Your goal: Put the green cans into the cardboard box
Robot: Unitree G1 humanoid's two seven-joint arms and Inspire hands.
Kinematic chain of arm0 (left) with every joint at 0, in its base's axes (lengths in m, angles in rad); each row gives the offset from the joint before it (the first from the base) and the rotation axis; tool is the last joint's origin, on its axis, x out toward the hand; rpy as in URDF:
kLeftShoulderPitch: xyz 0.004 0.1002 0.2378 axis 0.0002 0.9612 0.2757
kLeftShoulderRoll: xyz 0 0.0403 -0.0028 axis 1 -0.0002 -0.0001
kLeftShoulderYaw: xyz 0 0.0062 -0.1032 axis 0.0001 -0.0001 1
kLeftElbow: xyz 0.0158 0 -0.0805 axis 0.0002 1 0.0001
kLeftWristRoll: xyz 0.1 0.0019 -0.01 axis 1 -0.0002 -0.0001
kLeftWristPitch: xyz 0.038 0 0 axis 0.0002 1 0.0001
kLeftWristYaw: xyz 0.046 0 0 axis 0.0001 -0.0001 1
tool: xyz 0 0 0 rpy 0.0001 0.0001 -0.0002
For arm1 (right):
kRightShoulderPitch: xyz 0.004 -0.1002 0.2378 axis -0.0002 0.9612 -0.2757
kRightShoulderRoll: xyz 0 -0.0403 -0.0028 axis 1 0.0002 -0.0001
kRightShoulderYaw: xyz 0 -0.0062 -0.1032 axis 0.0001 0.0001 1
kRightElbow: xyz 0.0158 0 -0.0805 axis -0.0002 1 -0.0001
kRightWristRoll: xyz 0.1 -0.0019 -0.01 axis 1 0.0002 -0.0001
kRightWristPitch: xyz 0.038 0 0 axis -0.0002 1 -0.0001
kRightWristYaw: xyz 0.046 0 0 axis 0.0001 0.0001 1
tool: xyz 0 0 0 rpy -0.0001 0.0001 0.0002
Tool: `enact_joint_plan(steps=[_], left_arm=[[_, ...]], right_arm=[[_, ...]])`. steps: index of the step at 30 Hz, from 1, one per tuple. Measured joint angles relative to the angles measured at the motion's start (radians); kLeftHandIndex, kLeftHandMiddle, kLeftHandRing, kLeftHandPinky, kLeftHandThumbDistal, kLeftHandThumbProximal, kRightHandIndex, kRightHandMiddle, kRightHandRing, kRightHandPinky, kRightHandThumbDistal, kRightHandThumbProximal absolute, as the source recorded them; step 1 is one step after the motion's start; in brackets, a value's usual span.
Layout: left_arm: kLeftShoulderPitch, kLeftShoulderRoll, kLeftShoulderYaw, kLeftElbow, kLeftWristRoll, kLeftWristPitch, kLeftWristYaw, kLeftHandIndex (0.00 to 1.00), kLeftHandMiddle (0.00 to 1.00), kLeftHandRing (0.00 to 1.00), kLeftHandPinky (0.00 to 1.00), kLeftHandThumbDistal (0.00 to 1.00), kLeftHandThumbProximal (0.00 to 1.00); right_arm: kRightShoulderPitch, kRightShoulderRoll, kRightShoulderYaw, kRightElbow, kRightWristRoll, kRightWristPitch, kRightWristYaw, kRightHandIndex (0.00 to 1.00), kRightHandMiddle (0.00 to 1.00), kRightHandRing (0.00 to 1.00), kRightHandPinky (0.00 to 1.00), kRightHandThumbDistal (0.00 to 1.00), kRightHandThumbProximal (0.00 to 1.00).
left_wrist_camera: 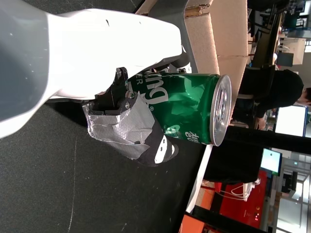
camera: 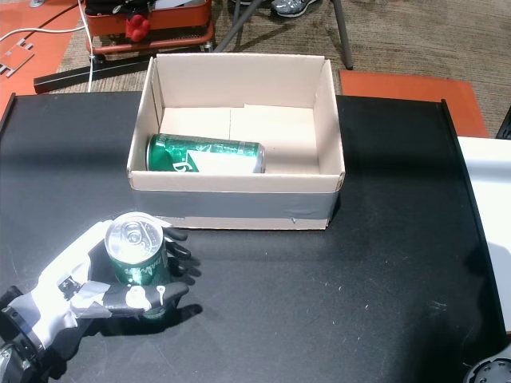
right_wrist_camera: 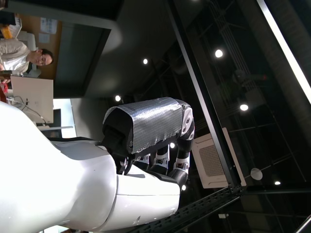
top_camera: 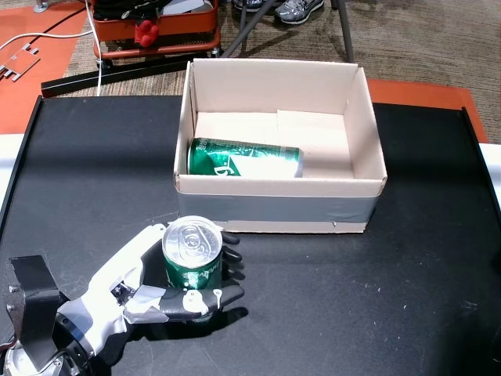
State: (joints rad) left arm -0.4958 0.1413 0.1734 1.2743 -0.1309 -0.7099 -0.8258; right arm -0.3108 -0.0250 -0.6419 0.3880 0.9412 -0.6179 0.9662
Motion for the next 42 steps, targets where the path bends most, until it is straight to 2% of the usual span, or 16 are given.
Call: enact_joint_plan(steps=[9, 22, 25, 31, 37, 42], left_arm=[[-0.004, -0.006, 0.005, 0.000, 0.000, 0.009, -0.004, 0.51, 0.48, 0.49, 0.49, 0.76, 0.00], [-0.007, -0.006, 0.002, 0.000, 0.000, 0.017, -0.006, 0.52, 0.47, 0.47, 0.48, 0.74, 0.00], [-0.007, -0.010, 0.016, 0.000, -0.001, 0.017, -0.026, 0.51, 0.44, 0.43, 0.42, 0.74, 0.00], [-0.007, -0.015, 0.028, 0.002, -0.001, 0.019, -0.038, 0.43, 0.36, 0.37, 0.34, 0.68, 0.00], [-0.007, -0.017, 0.040, 0.004, -0.001, 0.030, -0.043, 0.33, 0.31, 0.34, 0.32, 0.63, 0.00], [-0.007, -0.018, 0.041, 0.004, -0.001, 0.031, -0.043, 0.34, 0.30, 0.33, 0.32, 0.61, 0.00]], right_arm=[[0.000, 0.000, 0.000, 0.000, 0.002, 0.002, 0.002, 0.24, 0.30, 0.39, 0.47, 0.22, 0.25], [0.000, 0.002, 0.000, 0.000, 0.002, 0.001, 0.000, 0.26, 0.31, 0.40, 0.47, 0.20, 0.26], [0.000, 0.002, 0.000, 0.000, 0.003, 0.002, 0.003, 0.25, 0.31, 0.40, 0.47, 0.20, 0.27], [0.000, 0.002, -0.002, 0.002, 0.004, 0.001, 0.008, 0.25, 0.31, 0.40, 0.47, 0.21, 0.26], [0.000, 0.002, -0.002, 0.002, 0.009, 0.003, 0.011, 0.25, 0.30, 0.39, 0.47, 0.20, 0.25], [0.000, 0.002, -0.002, 0.002, 0.007, -0.001, 0.010, 0.25, 0.30, 0.39, 0.47, 0.21, 0.26]])
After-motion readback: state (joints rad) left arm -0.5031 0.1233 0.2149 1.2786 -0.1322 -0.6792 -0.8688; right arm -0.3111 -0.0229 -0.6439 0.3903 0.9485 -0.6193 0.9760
